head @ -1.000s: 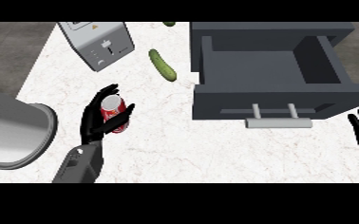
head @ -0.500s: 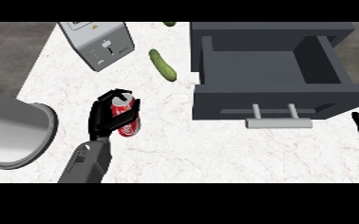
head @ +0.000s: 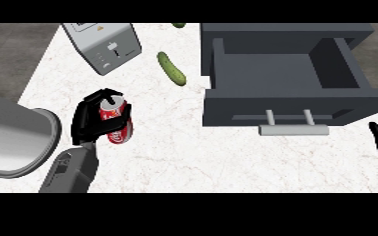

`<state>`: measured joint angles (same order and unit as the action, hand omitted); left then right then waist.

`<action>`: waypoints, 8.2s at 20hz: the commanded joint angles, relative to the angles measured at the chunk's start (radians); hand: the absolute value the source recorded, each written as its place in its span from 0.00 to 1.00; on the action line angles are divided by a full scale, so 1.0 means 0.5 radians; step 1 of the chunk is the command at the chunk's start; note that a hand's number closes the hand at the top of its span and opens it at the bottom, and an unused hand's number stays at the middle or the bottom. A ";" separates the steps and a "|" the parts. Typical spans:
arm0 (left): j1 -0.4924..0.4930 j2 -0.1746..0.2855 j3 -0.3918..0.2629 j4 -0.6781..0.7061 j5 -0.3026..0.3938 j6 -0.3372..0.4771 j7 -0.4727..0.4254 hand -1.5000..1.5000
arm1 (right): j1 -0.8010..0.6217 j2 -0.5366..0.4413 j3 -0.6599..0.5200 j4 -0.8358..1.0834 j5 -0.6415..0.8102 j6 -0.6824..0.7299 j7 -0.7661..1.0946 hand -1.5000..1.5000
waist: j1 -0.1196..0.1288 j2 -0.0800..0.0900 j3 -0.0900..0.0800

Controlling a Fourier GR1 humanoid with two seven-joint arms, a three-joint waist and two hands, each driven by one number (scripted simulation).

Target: Pick up the can, place it into the drawer and close the drawer

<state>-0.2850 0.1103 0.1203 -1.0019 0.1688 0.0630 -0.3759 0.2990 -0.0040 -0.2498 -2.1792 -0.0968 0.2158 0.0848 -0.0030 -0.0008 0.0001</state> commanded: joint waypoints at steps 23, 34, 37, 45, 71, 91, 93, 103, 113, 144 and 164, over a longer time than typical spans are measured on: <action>-0.770 -0.218 -0.553 -0.782 -0.365 0.510 1.207 1.00 | 0.115 -0.026 -0.089 -0.058 -0.092 0.077 -0.076 0.00 | -0.020 -0.001 0.001; -1.476 -0.220 -0.730 -0.243 -0.203 0.890 1.259 1.00 | 0.044 -0.056 -0.091 -0.138 -0.144 0.047 0.095 0.00 | -0.046 0.005 0.000; -1.686 -0.220 -0.610 -0.127 -0.215 0.804 1.334 1.00 | 0.019 0.006 -0.033 -0.009 0.012 0.011 -0.017 0.00 | -0.031 0.005 0.001; -2.130 -0.220 -0.599 0.500 -0.012 0.855 1.196 1.00 | -0.079 -0.033 -0.062 -0.055 -0.069 -0.019 0.120 0.00 | -0.066 0.018 0.001; -2.350 -0.221 -1.268 1.115 0.591 1.175 0.829 1.00 | -0.329 -0.083 -0.037 0.093 0.015 -0.058 0.160 0.00 | -0.181 0.046 0.005; -2.344 -0.221 -1.477 1.319 0.742 1.340 0.695 0.00 | -0.338 -0.078 0.005 0.122 0.028 -0.012 0.064 0.00 | -0.250 0.064 0.007; -2.195 -0.221 -1.562 1.216 0.775 1.448 0.675 0.00 | -0.454 -0.104 0.038 0.063 0.034 -0.051 0.197 0.00 | -0.275 0.067 0.005; -2.284 -0.221 -1.527 1.269 0.881 1.514 0.625 0.00 | -0.396 -0.228 0.043 -0.121 0.317 -0.031 0.074 0.00 | -0.272 0.061 0.003; -2.248 -0.221 -1.447 1.160 1.079 1.511 0.470 0.00 | -0.492 -0.378 0.200 -0.117 0.766 -0.006 -0.092 0.00 | -0.193 0.056 0.002; -2.054 0.294 -1.481 0.521 0.873 1.439 0.958 0.00 | -1.166 -0.220 0.622 1.740 2.402 -1.058 -0.293 0.00 | 0.071 0.003 0.002; -1.594 0.646 -1.531 -0.246 0.736 1.519 1.269 0.00 | -2.057 -0.273 0.238 3.013 2.590 -1.719 -0.379 0.00 | 0.142 0.026 0.003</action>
<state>-1.1460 0.4431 -0.6347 -1.0746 0.5596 0.7905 0.2688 -0.6501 -0.1748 -0.1044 -0.8201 1.1972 -0.5923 -0.1177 0.0634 -0.0083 -0.0141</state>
